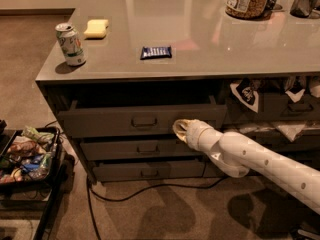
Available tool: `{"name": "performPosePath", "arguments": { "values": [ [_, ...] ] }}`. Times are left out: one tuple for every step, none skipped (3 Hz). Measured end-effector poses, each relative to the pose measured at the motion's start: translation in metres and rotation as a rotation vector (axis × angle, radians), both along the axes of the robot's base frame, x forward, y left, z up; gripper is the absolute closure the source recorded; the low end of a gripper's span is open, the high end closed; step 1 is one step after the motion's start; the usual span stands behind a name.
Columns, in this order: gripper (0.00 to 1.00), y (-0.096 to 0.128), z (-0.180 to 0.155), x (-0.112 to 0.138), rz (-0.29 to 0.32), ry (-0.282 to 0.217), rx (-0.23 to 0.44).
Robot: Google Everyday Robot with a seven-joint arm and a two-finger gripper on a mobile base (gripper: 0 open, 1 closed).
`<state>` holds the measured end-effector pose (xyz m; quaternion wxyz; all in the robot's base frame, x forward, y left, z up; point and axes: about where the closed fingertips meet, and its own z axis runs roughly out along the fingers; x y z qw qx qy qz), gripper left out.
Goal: Close top drawer
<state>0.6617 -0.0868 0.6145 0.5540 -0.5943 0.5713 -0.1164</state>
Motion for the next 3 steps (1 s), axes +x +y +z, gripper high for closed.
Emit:
{"name": "performPosePath", "arguments": {
  "values": [
    [1.0,-0.0012,-0.0148,0.0044,-0.009,0.044,-0.001],
    [1.0,-0.0011,-0.0212,0.0083,-0.014,0.058,-0.003],
    [1.0,-0.0052,-0.0214,0.0133,-0.038,0.05,-0.002]
  ]
}}
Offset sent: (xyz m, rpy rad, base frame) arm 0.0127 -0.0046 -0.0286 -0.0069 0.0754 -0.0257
